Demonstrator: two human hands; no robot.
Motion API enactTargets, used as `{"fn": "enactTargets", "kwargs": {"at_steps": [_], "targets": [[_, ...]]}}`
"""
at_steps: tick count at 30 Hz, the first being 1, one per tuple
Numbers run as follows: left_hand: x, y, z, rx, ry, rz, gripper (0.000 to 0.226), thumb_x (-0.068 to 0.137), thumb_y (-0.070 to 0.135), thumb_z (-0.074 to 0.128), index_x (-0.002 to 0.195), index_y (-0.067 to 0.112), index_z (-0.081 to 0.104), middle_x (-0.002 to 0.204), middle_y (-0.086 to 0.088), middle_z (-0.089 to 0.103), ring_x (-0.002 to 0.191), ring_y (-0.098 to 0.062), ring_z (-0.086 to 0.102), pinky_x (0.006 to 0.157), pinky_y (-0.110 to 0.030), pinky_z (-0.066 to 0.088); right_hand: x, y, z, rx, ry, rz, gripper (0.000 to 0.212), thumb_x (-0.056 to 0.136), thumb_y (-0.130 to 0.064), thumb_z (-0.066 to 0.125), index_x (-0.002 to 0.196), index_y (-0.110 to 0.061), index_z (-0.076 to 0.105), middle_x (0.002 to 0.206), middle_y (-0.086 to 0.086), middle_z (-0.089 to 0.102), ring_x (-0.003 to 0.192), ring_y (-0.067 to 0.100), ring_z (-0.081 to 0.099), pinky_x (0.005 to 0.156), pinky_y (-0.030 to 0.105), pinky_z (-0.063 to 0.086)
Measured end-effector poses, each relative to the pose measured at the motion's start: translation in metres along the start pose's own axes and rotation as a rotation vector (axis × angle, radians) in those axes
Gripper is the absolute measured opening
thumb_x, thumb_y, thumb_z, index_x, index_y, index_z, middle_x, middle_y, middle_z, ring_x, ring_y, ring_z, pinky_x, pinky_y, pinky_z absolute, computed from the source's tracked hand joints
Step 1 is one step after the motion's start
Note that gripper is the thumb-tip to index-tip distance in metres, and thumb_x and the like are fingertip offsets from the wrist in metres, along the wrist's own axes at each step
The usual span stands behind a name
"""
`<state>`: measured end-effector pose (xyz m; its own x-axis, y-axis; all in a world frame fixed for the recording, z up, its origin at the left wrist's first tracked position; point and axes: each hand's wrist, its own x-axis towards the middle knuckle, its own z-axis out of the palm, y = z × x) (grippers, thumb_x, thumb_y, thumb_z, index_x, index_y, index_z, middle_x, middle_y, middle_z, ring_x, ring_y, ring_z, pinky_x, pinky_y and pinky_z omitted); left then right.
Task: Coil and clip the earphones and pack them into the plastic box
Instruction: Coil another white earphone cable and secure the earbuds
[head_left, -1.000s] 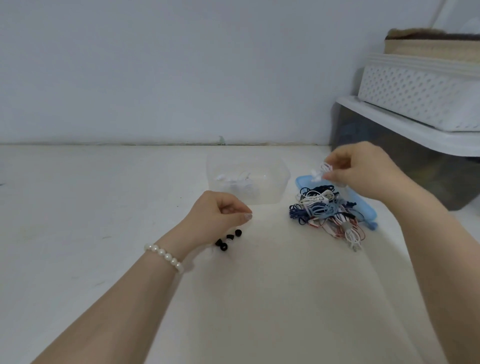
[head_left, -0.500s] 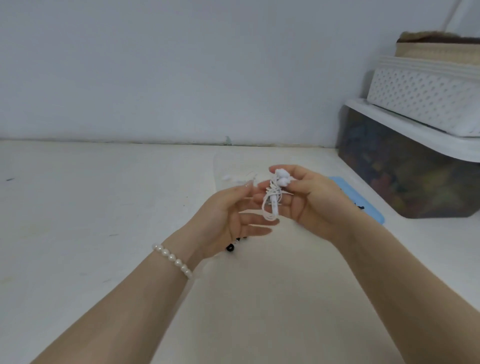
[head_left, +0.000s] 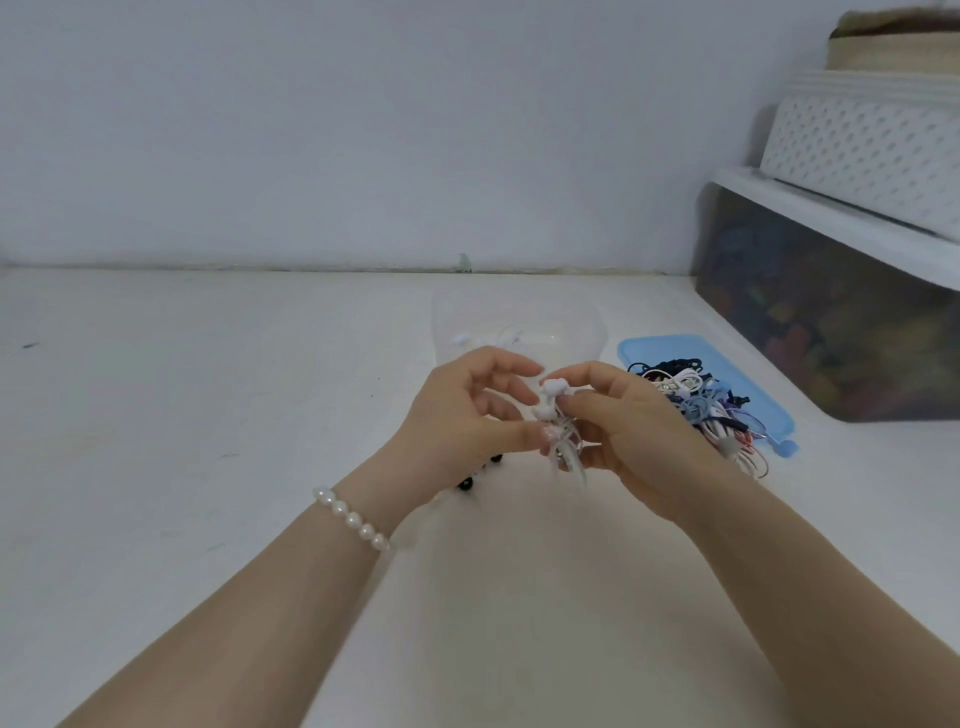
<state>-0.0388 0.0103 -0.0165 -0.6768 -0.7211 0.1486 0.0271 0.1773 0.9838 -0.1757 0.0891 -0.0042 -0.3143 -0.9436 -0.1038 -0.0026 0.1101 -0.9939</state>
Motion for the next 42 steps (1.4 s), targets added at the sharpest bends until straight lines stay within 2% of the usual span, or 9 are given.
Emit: {"fn": "enactTargets", "kwargs": {"at_steps": [3, 8, 12, 20, 24, 29, 35, 39, 42], "targets": [[0.000, -0.001, 0.004, 0.007, -0.017, 0.014, 0.035, 0.065, -0.004, 0.078, 0.090, 0.016, 0.064, 0.086, -0.008, 0.064, 0.069, -0.023, 0.062, 0.057, -0.029, 0.051, -0.001, 0.002, 0.002, -0.024, -0.025, -0.007, 0.012, 0.091, -0.004, 0.048, 0.092, -0.011, 0.058, 0.078, 0.010, 0.062, 0.062, 0.021, 0.057, 0.055, 0.031, 0.048], [0.001, -0.001, -0.001, -0.056, 0.007, -0.019, 0.013, 0.077, -0.002, 0.068, 0.083, 0.009, 0.066, 0.078, -0.003, 0.068, 0.063, -0.015, 0.066, 0.061, -0.025, 0.054, -0.003, 0.002, -0.003, 0.042, -0.123, 0.014, 0.012, 0.085, -0.003, 0.051, 0.091, -0.013, 0.057, 0.075, 0.009, 0.060, 0.060, 0.020, 0.056, 0.059, 0.032, 0.046], [0.000, -0.003, 0.000, -0.027, 0.013, -0.018, 0.014, 0.075, -0.003, 0.070, 0.083, 0.007, 0.065, 0.077, -0.009, 0.067, 0.066, -0.018, 0.065, 0.062, -0.026, 0.054, -0.003, 0.004, 0.000, 0.030, -0.099, -0.015, 0.006, 0.084, -0.016, 0.060, 0.085, -0.011, 0.057, 0.071, 0.007, 0.061, 0.060, 0.021, 0.054, 0.059, 0.032, 0.047], [-0.001, -0.004, -0.003, -0.021, -0.023, -0.075, 0.026, 0.072, -0.006, 0.071, 0.096, -0.001, 0.064, 0.086, -0.020, 0.068, 0.076, -0.029, 0.068, 0.072, -0.034, 0.058, -0.001, 0.012, 0.005, -0.085, -0.037, -0.094, 0.016, 0.090, -0.017, 0.052, 0.077, -0.009, 0.054, 0.063, 0.003, 0.060, 0.058, 0.016, 0.059, 0.064, 0.033, 0.050], [0.002, 0.001, -0.014, -0.047, -0.012, -0.087, 0.015, 0.079, 0.005, 0.067, 0.094, 0.007, 0.065, 0.083, -0.011, 0.070, 0.069, -0.019, 0.068, 0.065, -0.028, 0.055, 0.001, 0.010, 0.005, 0.049, -0.008, -0.085, 0.018, 0.092, -0.013, 0.049, 0.075, -0.010, 0.054, 0.061, 0.001, 0.059, 0.055, 0.014, 0.056, 0.063, 0.032, 0.050], [0.008, 0.003, -0.049, 0.275, 0.162, -0.076, 0.004, 0.078, 0.014, 0.071, 0.075, 0.014, 0.068, 0.067, -0.003, 0.061, 0.054, -0.003, 0.055, 0.054, -0.015, 0.044, 0.003, 0.005, -0.009, 0.210, 0.033, -0.044, 0.016, 0.090, -0.016, 0.048, 0.077, -0.008, 0.054, 0.069, 0.008, 0.054, 0.056, 0.017, 0.051, 0.052, 0.025, 0.051], [0.008, -0.006, -0.062, 0.630, 0.005, -0.215, 0.010, 0.076, 0.010, 0.072, 0.070, 0.018, 0.069, 0.064, 0.004, 0.060, 0.058, -0.007, 0.051, 0.058, -0.014, 0.041, 0.002, 0.006, -0.015, 0.359, -0.074, -0.005, 0.013, 0.077, -0.022, 0.050, 0.077, -0.010, 0.054, 0.074, 0.007, 0.056, 0.062, 0.017, 0.056, 0.062, 0.026, 0.048], [0.009, -0.008, -0.061, 0.650, -0.012, -0.200, 0.010, 0.075, 0.011, 0.073, 0.071, 0.018, 0.069, 0.065, 0.007, 0.061, 0.054, -0.001, 0.050, 0.054, -0.008, 0.040, 0.002, 0.007, -0.017, 0.402, -0.104, 0.025, 0.013, 0.078, -0.026, 0.048, 0.076, -0.014, 0.054, 0.074, 0.005, 0.062, 0.060, 0.015, 0.055, 0.057, 0.024, 0.044], [0.008, -0.007, -0.063, 0.650, -0.016, -0.178, 0.015, 0.074, 0.010, 0.074, 0.067, 0.021, 0.067, 0.065, 0.006, 0.062, 0.051, -0.001, 0.049, 0.054, -0.010, 0.041, 0.002, 0.007, -0.016, 0.411, -0.092, 0.035, 0.013, 0.077, -0.025, 0.049, 0.076, -0.013, 0.054, 0.072, 0.006, 0.060, 0.057, 0.014, 0.054, 0.057, 0.023, 0.043]]}}
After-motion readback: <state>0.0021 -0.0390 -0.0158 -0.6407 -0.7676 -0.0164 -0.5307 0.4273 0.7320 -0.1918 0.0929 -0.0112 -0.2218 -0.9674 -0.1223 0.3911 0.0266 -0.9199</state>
